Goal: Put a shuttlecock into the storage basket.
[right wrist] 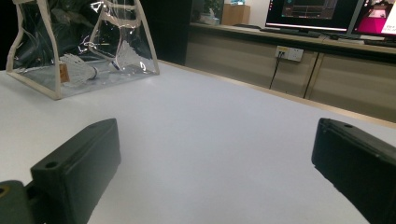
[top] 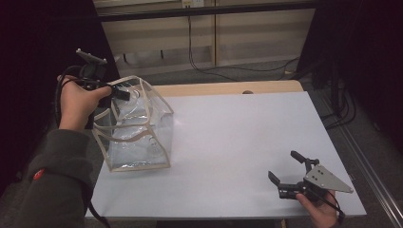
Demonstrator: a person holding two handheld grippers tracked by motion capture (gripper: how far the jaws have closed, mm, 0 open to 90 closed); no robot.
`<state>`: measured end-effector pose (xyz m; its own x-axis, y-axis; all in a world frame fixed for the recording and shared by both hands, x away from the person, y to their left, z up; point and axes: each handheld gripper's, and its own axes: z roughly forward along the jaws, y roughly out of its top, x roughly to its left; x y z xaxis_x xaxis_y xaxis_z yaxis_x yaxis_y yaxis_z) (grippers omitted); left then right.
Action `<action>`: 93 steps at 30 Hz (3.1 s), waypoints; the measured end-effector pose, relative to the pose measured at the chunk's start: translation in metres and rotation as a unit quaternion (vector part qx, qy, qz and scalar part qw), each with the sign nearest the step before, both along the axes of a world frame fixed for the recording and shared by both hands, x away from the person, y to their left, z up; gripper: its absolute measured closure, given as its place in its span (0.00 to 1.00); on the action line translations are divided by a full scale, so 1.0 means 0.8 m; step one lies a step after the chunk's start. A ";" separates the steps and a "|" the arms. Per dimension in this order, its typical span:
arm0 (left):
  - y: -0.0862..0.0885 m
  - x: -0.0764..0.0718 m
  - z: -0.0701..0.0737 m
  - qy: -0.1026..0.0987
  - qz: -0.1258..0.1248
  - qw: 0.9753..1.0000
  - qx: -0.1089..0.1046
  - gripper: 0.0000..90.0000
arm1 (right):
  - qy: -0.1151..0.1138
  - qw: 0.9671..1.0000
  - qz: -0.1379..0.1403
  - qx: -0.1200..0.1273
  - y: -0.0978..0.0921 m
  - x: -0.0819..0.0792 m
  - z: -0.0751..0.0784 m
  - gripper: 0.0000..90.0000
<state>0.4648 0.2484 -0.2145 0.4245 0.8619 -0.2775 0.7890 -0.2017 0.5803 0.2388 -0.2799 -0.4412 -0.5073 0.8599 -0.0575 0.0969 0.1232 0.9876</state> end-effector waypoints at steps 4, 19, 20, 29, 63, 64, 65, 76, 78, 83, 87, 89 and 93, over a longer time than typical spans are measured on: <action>0.002 0.001 -0.003 -0.002 0.005 1.000 0.003 0.98 | 0.000 1.000 0.000 0.000 0.000 0.000 0.000 0.02; 0.009 0.007 -0.019 -0.005 0.023 1.000 0.010 0.98 | -0.001 1.000 -0.001 -0.001 -0.001 0.000 0.000 0.02; 0.010 0.007 -0.020 -0.005 0.021 1.000 0.011 0.98 | 0.000 1.000 -0.001 -0.001 -0.001 0.000 0.000 0.02; 0.016 0.010 -0.029 -0.008 0.031 0.999 0.015 0.98 | -0.001 1.000 0.000 0.000 0.000 -0.001 0.000 0.02; 0.019 0.021 -0.057 -0.003 0.039 0.999 0.026 0.97 | -0.001 1.000 0.000 0.000 0.000 -0.001 0.000 0.02; 0.019 0.021 -0.057 -0.003 0.039 0.999 0.026 0.97 | -0.001 1.000 0.000 0.001 0.000 -0.001 0.000 0.02; 0.019 0.021 -0.058 -0.004 0.038 0.999 0.025 0.97 | -0.001 1.000 0.000 0.001 0.000 -0.001 0.000 0.02; 0.018 0.022 -0.064 -0.002 0.040 0.999 0.028 0.97 | -0.001 1.000 0.000 0.000 0.000 -0.001 0.000 0.02; 0.018 0.023 -0.066 0.001 0.040 0.999 0.028 0.97 | -0.001 1.000 0.001 0.000 0.000 -0.001 0.000 0.02; 0.017 0.024 -0.068 -0.001 0.040 0.999 0.033 0.97 | -0.001 1.000 0.000 0.000 -0.001 -0.001 0.000 0.02; 0.018 0.024 -0.069 -0.001 0.040 0.999 0.032 0.97 | -0.001 1.000 0.000 0.001 0.000 -0.001 0.000 0.02; 0.018 0.024 -0.071 0.001 0.041 0.999 0.032 0.97 | -0.001 1.000 0.000 0.001 0.000 -0.001 0.000 0.02; 0.017 0.024 -0.073 0.002 0.041 0.999 0.032 0.97 | -0.001 1.000 0.000 0.000 0.000 -0.001 0.000 0.02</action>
